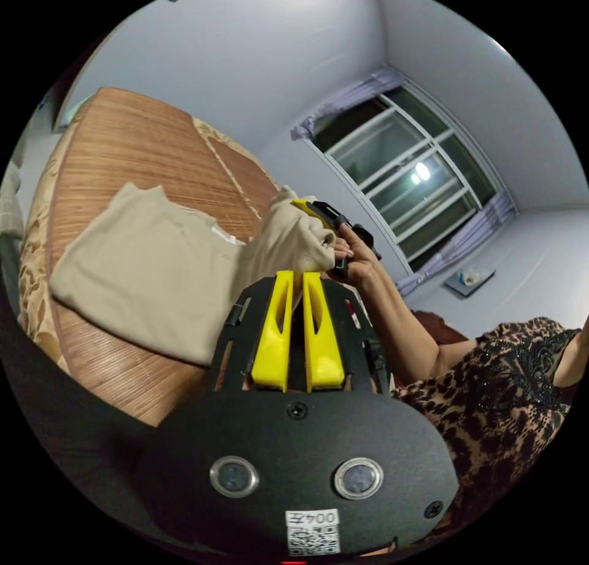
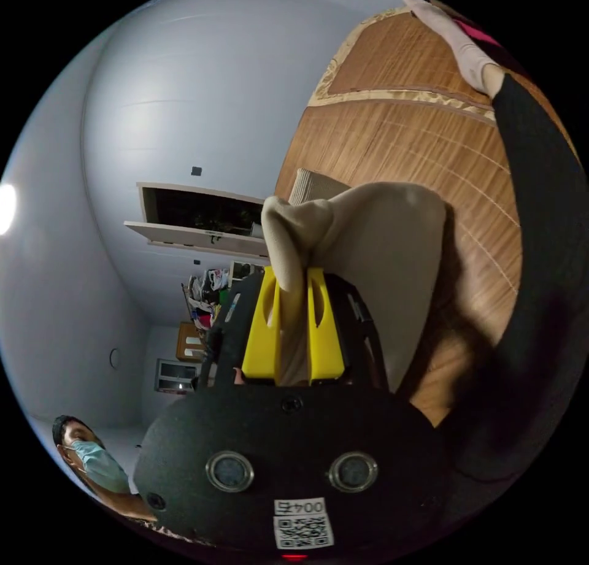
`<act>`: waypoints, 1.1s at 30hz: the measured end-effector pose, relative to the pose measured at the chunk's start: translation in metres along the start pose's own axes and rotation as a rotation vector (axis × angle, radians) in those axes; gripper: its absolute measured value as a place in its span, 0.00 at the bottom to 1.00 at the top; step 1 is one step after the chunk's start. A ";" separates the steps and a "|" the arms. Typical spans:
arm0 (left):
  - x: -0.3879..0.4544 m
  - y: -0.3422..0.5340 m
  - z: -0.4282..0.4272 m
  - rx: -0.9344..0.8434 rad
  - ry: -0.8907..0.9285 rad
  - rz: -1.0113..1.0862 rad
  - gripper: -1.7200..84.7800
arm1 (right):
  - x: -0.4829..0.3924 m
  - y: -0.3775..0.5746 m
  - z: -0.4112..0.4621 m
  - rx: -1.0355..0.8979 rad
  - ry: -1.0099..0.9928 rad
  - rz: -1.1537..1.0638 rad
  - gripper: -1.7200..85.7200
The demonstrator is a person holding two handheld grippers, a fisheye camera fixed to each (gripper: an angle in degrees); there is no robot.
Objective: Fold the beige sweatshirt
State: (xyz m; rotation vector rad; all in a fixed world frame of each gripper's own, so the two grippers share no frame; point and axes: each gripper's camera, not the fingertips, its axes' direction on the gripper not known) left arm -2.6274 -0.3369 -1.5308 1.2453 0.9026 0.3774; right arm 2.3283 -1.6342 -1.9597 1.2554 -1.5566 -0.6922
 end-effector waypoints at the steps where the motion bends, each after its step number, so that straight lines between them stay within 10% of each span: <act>1: -0.013 -0.001 -0.013 0.025 -0.024 -0.030 0.05 | -0.008 0.001 0.017 -0.010 0.008 -0.013 0.10; 33: -0.171 -0.035 -0.115 0.255 -0.425 -0.463 0.05 | -0.066 0.040 0.328 -0.168 0.379 -0.172 0.10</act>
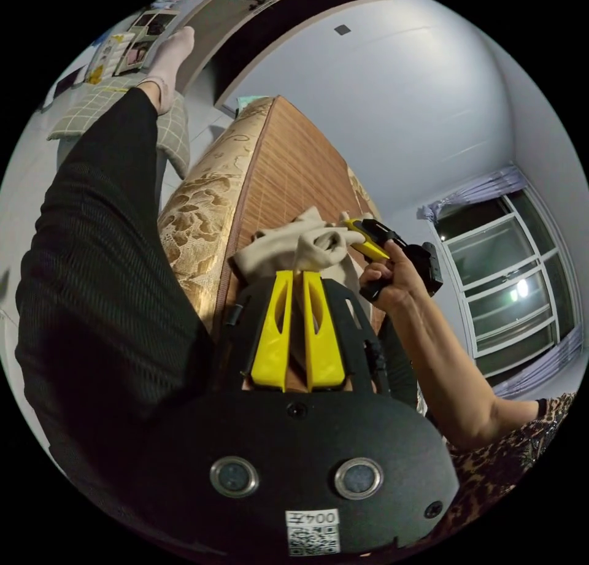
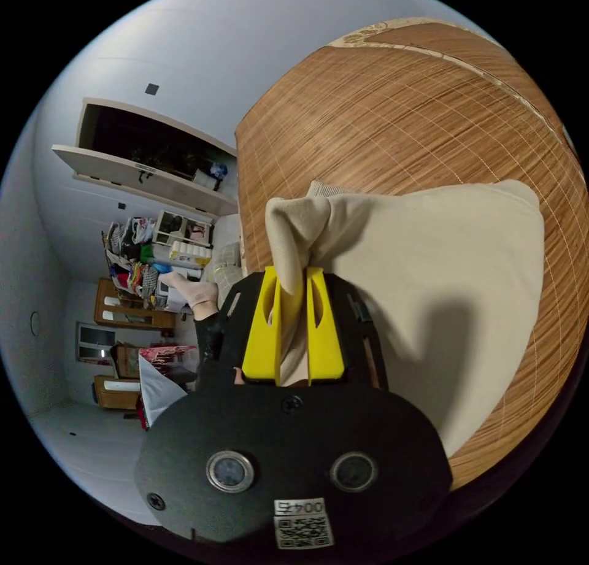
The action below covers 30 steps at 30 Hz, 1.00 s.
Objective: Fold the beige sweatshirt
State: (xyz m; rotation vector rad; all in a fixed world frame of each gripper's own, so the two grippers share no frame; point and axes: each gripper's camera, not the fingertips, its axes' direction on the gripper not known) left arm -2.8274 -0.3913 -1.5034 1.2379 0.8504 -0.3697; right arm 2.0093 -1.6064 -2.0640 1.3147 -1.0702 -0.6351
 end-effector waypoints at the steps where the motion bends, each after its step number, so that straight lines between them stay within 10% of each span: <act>1: -0.001 -0.002 0.001 0.003 -0.004 -0.008 0.04 | -0.002 0.000 0.007 -0.004 0.017 -0.005 0.10; 13: 0.023 0.004 -0.020 0.247 -0.018 0.086 0.02 | -0.039 0.025 -0.064 0.147 0.092 -0.426 0.13; 30: 0.136 -0.082 0.183 -0.250 -0.329 0.741 0.02 | 0.132 0.178 -0.100 -0.223 -0.184 -0.083 0.21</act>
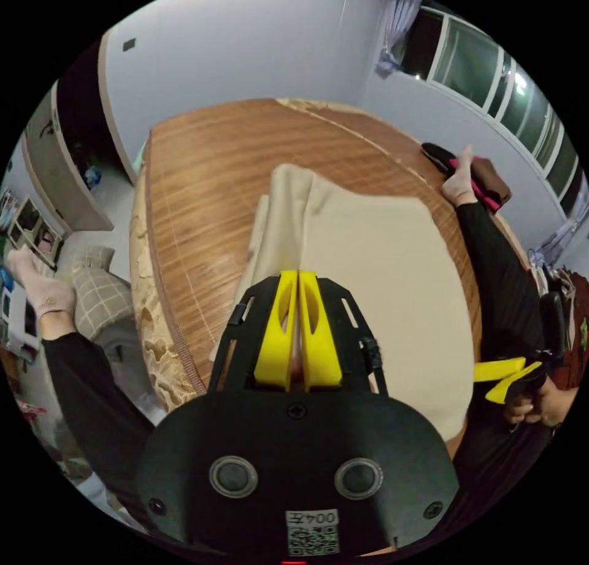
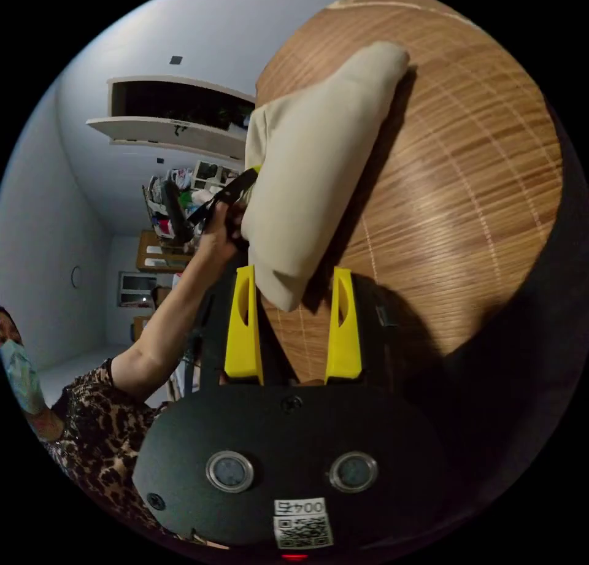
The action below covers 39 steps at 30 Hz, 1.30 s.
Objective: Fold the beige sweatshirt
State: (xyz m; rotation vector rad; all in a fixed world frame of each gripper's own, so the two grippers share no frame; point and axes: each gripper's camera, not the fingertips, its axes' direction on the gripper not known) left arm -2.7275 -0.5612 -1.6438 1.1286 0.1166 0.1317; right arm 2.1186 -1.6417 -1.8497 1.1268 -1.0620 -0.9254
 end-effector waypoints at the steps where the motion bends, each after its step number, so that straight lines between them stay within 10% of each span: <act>1: -0.007 0.002 0.006 0.027 0.037 -0.017 0.02 | 0.003 0.000 0.010 -0.039 -0.029 0.022 0.22; 13: -0.039 -0.004 0.017 0.068 0.153 -0.190 0.02 | -0.026 -0.004 0.054 -0.252 0.061 -0.144 0.10; 20: -0.049 0.040 0.011 0.280 0.156 -0.709 0.02 | -0.032 -0.059 -0.011 -0.203 0.290 -0.228 0.09; 39: -0.089 0.033 0.022 0.278 0.236 -0.727 0.03 | -0.112 0.047 0.060 -0.028 0.854 -0.503 0.11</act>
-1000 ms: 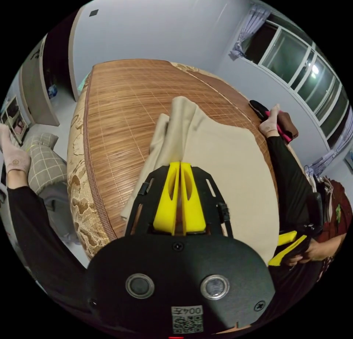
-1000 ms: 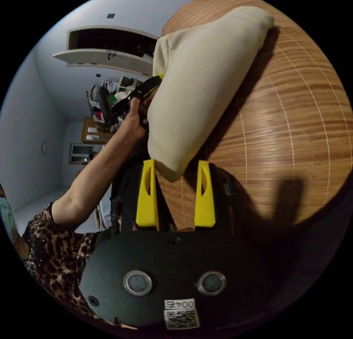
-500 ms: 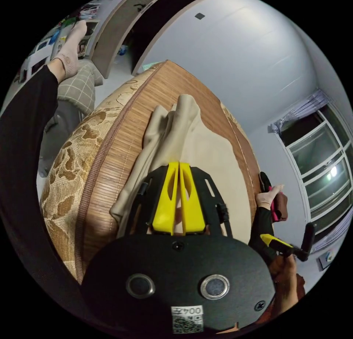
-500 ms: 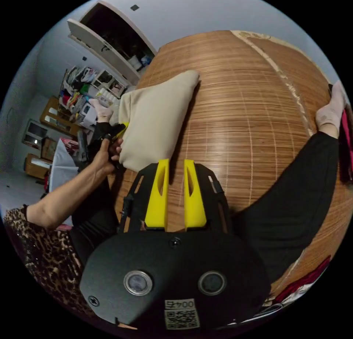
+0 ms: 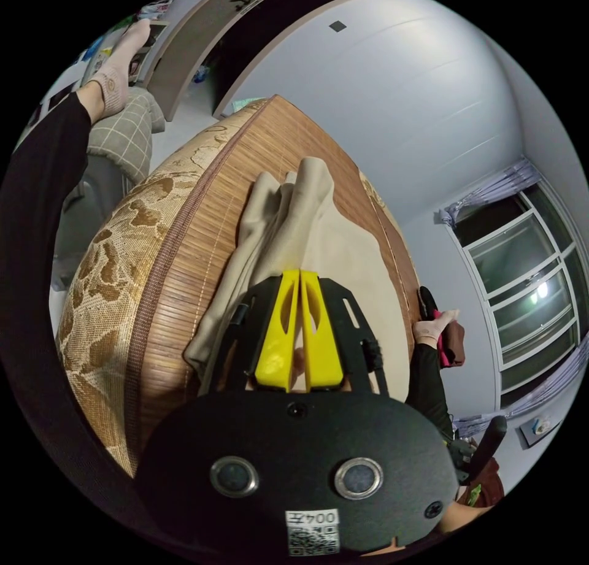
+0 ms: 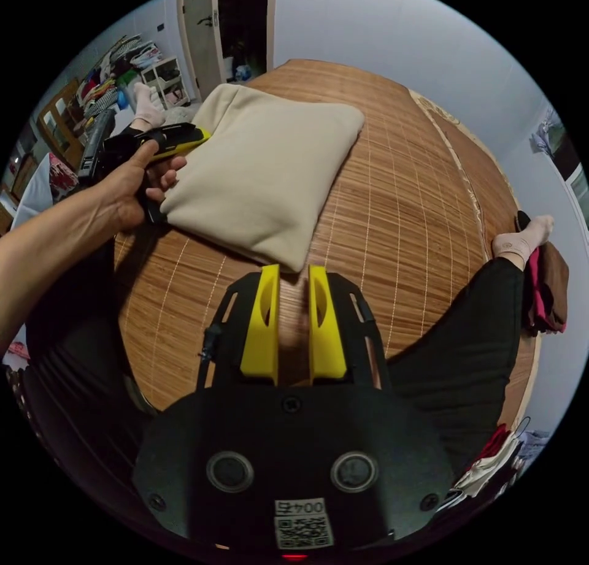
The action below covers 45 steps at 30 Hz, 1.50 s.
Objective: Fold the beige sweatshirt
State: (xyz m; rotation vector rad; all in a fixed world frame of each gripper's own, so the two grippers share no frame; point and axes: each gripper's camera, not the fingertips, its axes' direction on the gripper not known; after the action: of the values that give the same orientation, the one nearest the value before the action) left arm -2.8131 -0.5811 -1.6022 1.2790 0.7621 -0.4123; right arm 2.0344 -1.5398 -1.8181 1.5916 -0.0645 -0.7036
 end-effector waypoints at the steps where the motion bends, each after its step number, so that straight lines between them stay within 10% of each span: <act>1: -0.001 -0.001 0.000 0.000 0.000 0.003 0.03 | -0.002 0.000 0.000 0.012 0.012 0.003 0.11; 21: -0.014 -0.024 -0.002 -0.034 0.032 0.016 0.03 | -0.017 0.006 -0.022 0.152 0.088 -0.106 0.08; 45: -0.004 -0.030 -0.008 -0.025 0.029 0.039 0.03 | 0.146 -0.010 0.068 -0.067 -0.742 0.316 0.16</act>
State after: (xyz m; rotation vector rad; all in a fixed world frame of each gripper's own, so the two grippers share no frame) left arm -2.8377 -0.5821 -1.6214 1.2772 0.7632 -0.3526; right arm 2.1170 -1.6626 -1.8837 1.1473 -0.8077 -0.9952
